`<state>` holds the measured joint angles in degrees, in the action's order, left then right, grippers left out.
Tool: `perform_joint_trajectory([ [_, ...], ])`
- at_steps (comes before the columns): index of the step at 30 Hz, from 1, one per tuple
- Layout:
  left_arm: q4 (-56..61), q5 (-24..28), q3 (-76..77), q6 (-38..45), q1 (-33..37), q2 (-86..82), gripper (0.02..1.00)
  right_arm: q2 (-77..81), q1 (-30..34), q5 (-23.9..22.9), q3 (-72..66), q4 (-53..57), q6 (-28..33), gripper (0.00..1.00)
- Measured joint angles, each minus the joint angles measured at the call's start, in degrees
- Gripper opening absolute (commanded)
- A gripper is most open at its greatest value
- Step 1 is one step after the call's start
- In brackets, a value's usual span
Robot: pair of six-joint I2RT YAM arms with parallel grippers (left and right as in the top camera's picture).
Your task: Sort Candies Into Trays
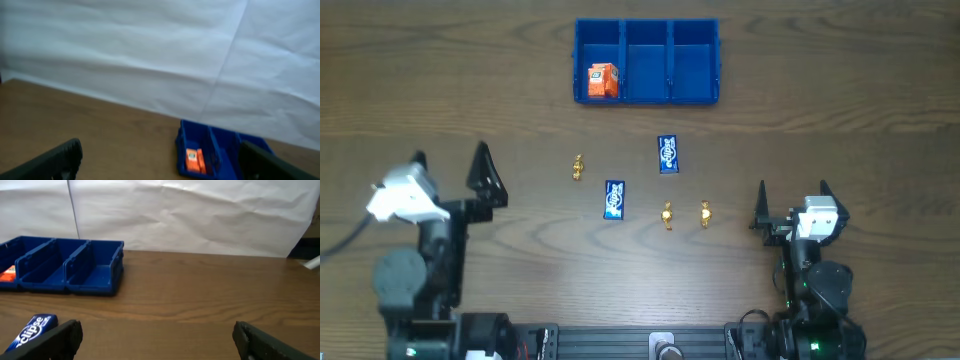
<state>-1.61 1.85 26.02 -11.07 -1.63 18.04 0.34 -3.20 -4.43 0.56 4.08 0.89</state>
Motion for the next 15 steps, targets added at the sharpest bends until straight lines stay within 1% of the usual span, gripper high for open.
perform_joint_trajectory([
  [5, 6.2, 1.4, -12.7, 1.1, 0.3, -9.6, 0.998, 0.0, 0.0, 0.0, 0.0, 0.0, 0.0, 0.998],
  [11, 6.6, 2.7, -20.7, 1.6, 0.5, -14.1, 0.996, 0.0, 0.0, 0.0, 0.0, 0.0, 0.0, 0.998],
  [15, 6.2, 5.0, -24.9, 4.7, 0.5, -16.5, 0.998, 0.0, 0.0, 0.0, 0.0, 0.0, 0.0, 0.998],
])
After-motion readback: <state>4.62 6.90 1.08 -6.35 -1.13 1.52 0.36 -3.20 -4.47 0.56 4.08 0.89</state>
